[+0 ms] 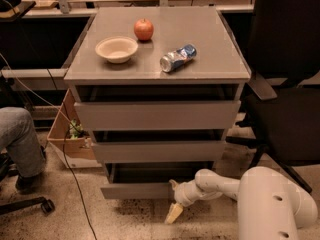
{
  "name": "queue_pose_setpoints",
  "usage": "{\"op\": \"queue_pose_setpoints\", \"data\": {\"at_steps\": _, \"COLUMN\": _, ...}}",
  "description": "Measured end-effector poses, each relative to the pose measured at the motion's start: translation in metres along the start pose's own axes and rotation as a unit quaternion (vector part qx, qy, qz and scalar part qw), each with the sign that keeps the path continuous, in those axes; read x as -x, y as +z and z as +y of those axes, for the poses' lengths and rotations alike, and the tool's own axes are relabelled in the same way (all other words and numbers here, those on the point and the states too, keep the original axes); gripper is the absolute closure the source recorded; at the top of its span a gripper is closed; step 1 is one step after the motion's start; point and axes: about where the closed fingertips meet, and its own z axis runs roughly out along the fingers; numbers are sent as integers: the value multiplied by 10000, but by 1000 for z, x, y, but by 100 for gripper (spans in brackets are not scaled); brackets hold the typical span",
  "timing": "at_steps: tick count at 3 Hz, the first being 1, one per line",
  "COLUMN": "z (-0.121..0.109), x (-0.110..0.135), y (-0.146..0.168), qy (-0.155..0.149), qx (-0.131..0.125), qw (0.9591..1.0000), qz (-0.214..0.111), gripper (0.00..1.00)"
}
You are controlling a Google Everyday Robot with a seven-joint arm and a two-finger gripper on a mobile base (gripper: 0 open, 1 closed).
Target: Open bottom drawer
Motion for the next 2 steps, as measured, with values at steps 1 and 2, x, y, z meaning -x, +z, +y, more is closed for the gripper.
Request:
{"op": "queue_pose_setpoints", "data": {"at_steps": 1, "z": 22, "x": 4, "y": 5, "qy": -92, "qx": 233, "qw": 9997, "qz": 84, "gripper": 0}}
{"op": "queue_pose_setpoints", "data": {"at_steps": 2, "z": 34, "x": 5, "y": -2, "qy": -129, "qx": 273, "qw": 9994, "qz": 162, "gripper": 0}}
